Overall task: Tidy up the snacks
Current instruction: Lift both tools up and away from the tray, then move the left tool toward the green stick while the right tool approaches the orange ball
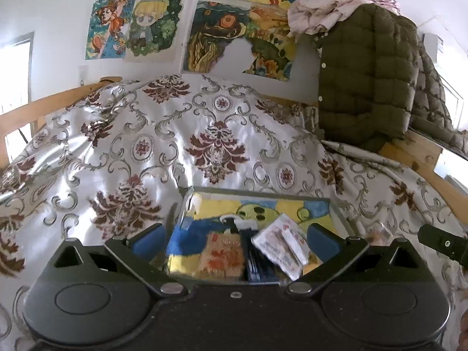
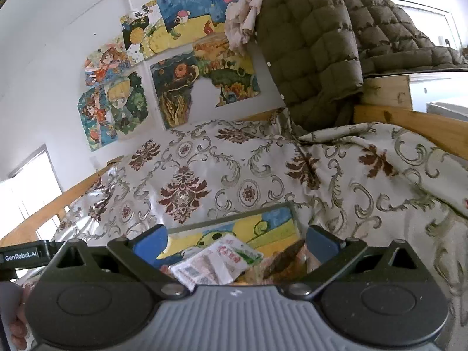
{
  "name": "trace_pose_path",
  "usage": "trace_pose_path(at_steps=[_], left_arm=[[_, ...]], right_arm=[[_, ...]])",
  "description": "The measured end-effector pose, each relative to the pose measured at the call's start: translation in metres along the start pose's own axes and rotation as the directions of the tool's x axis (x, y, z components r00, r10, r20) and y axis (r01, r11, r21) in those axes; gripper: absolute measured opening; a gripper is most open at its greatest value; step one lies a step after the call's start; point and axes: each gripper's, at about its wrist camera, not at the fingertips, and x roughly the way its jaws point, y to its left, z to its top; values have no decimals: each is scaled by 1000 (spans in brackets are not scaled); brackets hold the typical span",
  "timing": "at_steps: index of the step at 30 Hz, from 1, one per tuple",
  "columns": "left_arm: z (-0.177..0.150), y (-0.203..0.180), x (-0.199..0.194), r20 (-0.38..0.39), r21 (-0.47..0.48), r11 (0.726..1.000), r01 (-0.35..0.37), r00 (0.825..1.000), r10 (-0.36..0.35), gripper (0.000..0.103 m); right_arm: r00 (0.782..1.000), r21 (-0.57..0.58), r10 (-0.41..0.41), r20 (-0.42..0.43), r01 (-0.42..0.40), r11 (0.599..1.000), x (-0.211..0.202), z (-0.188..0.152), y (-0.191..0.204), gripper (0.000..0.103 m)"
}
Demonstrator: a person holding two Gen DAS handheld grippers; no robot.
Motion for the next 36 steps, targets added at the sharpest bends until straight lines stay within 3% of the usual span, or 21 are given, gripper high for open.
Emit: trace_pose_path(at_steps=[10, 15, 23, 29, 36], left_arm=[[-54, 2, -46, -57, 23, 1000, -11, 998, 12, 102], [-83, 6, -60, -141, 18, 1000, -24, 990, 26, 102], [-110, 19, -86, -198, -25, 997, -69, 978, 63, 102], [-117, 30, -97, -276, -16, 995, -97, 957, 88, 102], [-130, 45, -98, -375, -3, 993, -115, 921, 105, 102]], right_arm=[[998, 30, -13, -60, 15, 999, -54, -36, 14, 103], [997, 68, -29, -78, 34, 997, -79, -52, 16, 103], [994, 83, -40, -102, 49, 995, -107, -72, 20, 103], [990, 101, -40, -135, 54, 993, -124, -85, 23, 103], [971, 77, -31, -237, 51, 996, -125, -105, 37, 103]])
